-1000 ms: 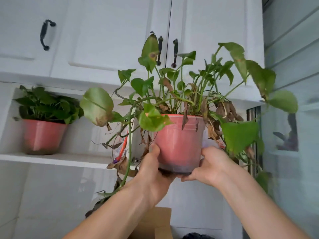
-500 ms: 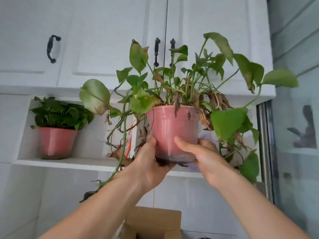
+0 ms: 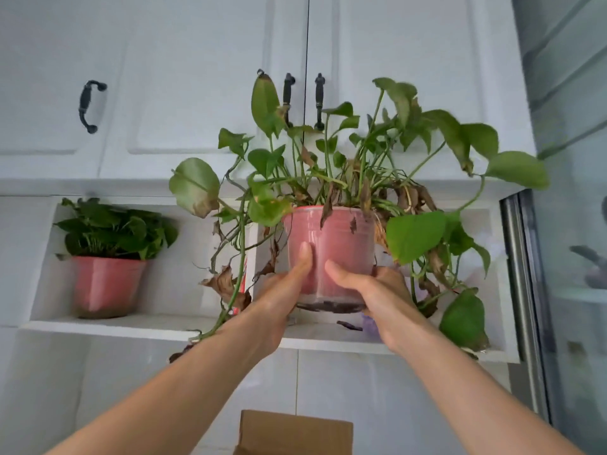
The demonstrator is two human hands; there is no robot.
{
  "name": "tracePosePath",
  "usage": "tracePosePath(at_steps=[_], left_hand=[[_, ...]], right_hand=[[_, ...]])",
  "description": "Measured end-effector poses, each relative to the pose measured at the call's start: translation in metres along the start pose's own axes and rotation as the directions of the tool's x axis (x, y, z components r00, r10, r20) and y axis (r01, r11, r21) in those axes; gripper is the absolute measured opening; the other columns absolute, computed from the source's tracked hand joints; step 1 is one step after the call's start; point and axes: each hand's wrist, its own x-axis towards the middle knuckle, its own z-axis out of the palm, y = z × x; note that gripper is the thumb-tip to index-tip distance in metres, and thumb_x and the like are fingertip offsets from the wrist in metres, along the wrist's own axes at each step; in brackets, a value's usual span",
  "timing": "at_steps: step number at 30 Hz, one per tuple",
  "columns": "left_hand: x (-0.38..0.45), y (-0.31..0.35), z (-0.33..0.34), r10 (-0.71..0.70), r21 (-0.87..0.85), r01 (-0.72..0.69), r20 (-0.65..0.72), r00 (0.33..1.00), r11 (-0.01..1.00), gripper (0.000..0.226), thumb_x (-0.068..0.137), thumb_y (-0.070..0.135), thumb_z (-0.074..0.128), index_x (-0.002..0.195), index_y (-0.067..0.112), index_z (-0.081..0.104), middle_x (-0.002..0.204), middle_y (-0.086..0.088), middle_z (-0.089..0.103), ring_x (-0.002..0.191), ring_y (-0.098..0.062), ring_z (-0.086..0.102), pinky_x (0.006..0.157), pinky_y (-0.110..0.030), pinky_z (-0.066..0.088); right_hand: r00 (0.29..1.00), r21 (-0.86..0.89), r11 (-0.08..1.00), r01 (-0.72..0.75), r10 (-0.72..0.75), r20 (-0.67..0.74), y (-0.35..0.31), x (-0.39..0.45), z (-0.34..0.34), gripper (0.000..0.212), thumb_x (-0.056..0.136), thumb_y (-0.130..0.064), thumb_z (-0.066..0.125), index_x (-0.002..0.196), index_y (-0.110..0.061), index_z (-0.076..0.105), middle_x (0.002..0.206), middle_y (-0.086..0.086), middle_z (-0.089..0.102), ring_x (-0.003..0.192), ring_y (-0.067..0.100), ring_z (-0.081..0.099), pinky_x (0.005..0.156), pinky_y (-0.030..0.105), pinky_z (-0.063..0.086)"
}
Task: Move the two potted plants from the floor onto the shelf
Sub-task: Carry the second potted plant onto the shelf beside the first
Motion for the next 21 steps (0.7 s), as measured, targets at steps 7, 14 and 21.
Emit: tracePosePath(at_steps=[7,14,21], left_hand=[[0.032,-0.041,-0.001,0.018,0.066,-0.013,-0.063,0.998,0.998,0.125,0.044,0.101,0.046,0.14,0.022,0.049,0.142,0.0,0.056,0.132,-0.021,0.049,0.114,-0.046,0.033],[0.06,-0.076,0.001,0.091,0.135,-0.071,-0.151,0.984,0.988,0.086,0.07,0.083,0.049,0.136,0.027,0.051,0.124,0.007,0.065,0.112,-0.014,0.06,0.096,-0.031,0.045],[0.086,-0.106,0.001,0.115,0.263,-0.073,-0.148,0.982,0.962,0.068,0.079,0.078,0.043,0.124,0.03,0.061,0.11,0.013,0.069,0.102,-0.009,0.064,0.086,-0.026,0.05]], right_hand=[[0.998,-0.045,0.999,0.01,-0.013,-0.064,0.045,0.018,0.0,0.046,0.046,-0.046,0.092,0.077,-0.022,0.07,0.075,-0.015,0.077,0.081,0.011,0.074,0.076,0.029,0.055],[0.998,-0.055,0.997,0.051,-0.053,-0.034,0.078,0.03,-0.003,0.041,0.062,-0.037,0.091,0.094,-0.033,0.065,0.095,-0.018,0.073,0.088,-0.004,0.066,0.07,0.015,0.045],[0.987,-0.148,0.976,0.159,-0.162,-0.007,0.11,0.042,-0.006,0.033,0.069,-0.029,0.089,0.079,-0.04,0.06,0.068,-0.041,0.065,0.067,-0.025,0.059,0.053,-0.006,0.041]])
